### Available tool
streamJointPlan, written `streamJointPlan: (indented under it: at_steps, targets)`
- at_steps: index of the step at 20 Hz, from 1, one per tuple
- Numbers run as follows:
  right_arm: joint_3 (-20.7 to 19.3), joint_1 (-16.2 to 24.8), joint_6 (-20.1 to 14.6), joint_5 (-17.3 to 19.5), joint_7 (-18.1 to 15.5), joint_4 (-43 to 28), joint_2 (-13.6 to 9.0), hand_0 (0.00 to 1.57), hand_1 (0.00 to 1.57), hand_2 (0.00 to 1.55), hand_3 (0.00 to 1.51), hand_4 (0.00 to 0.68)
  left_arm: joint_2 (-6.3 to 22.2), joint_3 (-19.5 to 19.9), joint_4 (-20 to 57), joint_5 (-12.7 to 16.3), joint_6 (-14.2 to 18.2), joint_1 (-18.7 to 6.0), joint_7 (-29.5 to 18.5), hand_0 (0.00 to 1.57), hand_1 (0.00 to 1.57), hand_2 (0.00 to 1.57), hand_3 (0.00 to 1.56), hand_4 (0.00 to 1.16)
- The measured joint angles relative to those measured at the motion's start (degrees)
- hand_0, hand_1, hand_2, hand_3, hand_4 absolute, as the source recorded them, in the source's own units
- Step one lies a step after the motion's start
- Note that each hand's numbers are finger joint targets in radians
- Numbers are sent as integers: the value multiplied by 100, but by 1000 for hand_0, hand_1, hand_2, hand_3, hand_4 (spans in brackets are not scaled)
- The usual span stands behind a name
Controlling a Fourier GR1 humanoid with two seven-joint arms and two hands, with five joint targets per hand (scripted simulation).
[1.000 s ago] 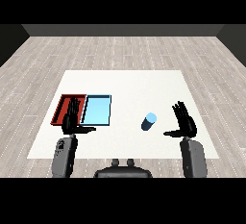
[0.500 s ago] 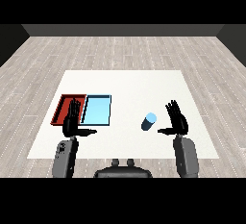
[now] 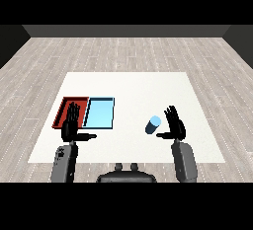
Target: Pick the blue can and put it in the blue box
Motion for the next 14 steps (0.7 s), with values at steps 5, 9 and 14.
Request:
streamJointPlan:
  at_steps: [5, 9, 14]
  targets:
    - [19, -112, 3, -22, -221, 459, 60, 0, 0, 0, 0, 0, 29, 47, 10, 63, -35, -84, 121, 0, 0, 0, 0, 0]
    - [114, -137, -31, 45, -333, 671, 126, 0, 0, 0, 0, 0, -20, -4, 94, -42, 6, -54, 29, 0, 0, 0, 0, 0]
    - [118, -401, -96, 49, -584, 1237, 180, 0, 0, 0, 0, 0, 29, 92, 147, 45, -32, -166, 69, 0, 0, 0, 0, 0]
